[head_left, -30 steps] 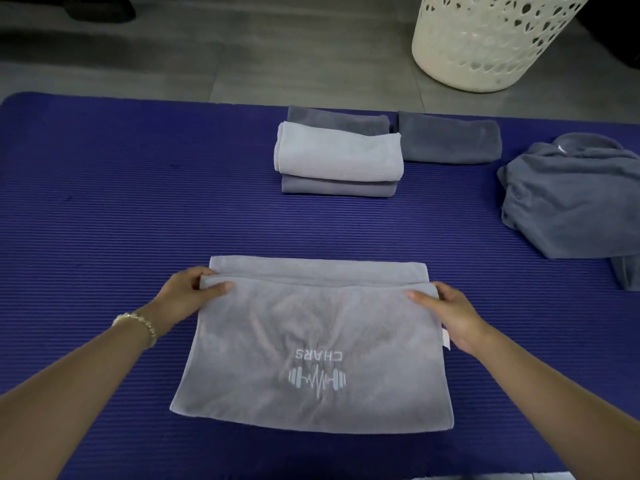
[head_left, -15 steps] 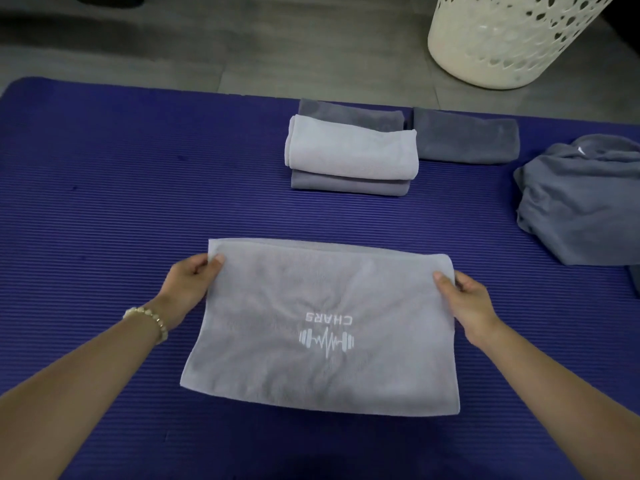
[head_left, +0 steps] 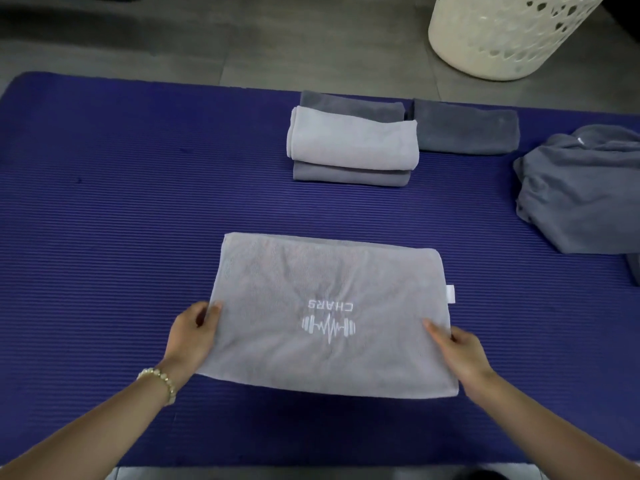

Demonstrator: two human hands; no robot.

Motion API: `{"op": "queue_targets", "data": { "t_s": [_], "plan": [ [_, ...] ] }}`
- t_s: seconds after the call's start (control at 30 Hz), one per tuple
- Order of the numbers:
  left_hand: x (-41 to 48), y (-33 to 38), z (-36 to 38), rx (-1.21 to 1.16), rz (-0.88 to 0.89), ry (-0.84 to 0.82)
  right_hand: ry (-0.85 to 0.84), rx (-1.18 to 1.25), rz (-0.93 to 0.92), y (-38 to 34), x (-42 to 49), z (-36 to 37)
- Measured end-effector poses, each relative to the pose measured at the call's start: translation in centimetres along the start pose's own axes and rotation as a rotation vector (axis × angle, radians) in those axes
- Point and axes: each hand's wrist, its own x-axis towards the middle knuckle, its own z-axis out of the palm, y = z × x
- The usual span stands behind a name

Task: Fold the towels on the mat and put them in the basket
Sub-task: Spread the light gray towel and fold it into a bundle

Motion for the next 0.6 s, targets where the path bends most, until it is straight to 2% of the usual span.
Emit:
{"op": "queue_targets", "data": {
  "t_s": [0.1, 0.17, 0.43, 0.6],
  "plan": [
    [-1.3, -0.3, 0.0, -0.03, 0.081, 0.085, 0.222, -0.056, -0.127, 0.8, -0.7, 1.0],
    [-1.7, -0.2, 0.1, -0.072, 0.11, 0.115, 0.289, -0.075, -0.191, 0.9, -0.9, 1.2],
    [-2.6, -2.4, 0.1, 0.0, 0.109, 0.069, 0.301, -0.191, -0.218, 3.3, -0.7, 1.3],
    [-2.0, -1.4, -0.1, 0.099, 0.07, 0.138, 0.385, -0.301, -0.295, 2.6, -0.8, 1.1]
  ]
}}
